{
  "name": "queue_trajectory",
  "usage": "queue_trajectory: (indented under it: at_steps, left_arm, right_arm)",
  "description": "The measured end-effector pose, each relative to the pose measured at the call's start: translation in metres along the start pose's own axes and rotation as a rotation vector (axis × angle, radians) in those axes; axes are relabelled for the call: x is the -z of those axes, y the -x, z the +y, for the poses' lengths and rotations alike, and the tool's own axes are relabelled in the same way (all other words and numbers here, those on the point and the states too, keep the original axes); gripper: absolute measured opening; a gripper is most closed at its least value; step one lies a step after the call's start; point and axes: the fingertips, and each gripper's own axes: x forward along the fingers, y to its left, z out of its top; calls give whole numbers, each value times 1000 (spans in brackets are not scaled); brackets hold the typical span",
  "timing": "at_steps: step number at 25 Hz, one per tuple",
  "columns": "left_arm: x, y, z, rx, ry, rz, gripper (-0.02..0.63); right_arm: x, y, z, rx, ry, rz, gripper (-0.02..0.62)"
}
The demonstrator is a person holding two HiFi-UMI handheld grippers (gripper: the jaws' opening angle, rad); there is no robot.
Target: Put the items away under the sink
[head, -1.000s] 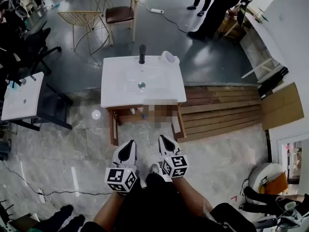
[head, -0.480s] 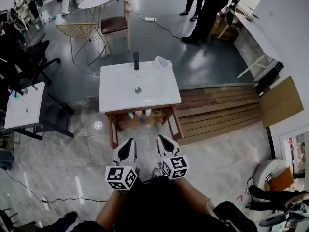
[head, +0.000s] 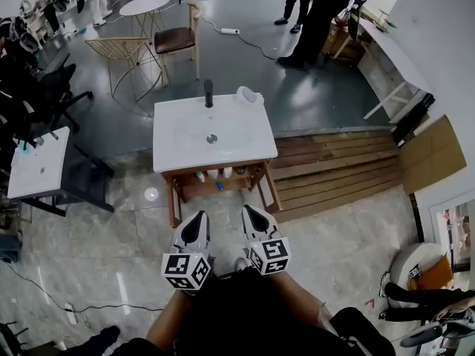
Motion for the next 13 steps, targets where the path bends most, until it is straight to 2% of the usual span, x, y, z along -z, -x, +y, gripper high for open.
queue_trajectory:
  at_steps: [13]
  left_arm:
    - [0, 0, 2, 3, 1, 1, 5]
  right_arm:
    - [-5, 2, 1, -2, 13, -9, 14]
